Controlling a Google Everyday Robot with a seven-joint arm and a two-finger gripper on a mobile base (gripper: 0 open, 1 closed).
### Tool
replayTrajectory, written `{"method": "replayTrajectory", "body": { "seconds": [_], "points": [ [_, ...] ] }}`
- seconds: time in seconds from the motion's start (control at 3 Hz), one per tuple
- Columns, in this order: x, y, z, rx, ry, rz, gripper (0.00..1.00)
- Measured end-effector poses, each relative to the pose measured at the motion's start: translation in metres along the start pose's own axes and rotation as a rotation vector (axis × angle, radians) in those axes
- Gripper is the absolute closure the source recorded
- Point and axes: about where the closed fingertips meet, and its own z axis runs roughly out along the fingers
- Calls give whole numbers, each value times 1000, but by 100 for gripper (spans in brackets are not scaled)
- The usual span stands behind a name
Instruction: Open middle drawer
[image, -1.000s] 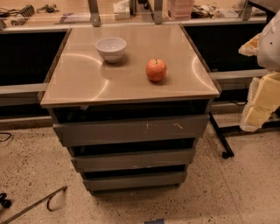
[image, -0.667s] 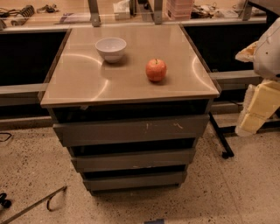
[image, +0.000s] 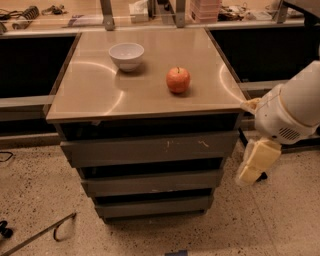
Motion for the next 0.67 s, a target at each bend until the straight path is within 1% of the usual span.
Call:
{"method": "replayTrajectory", "body": {
  "seconds": [0.33, 0.67],
  "points": [
    [6, 11, 63, -42, -62, 15, 0],
    [11, 26, 118, -112, -88, 21, 0]
  ]
}}
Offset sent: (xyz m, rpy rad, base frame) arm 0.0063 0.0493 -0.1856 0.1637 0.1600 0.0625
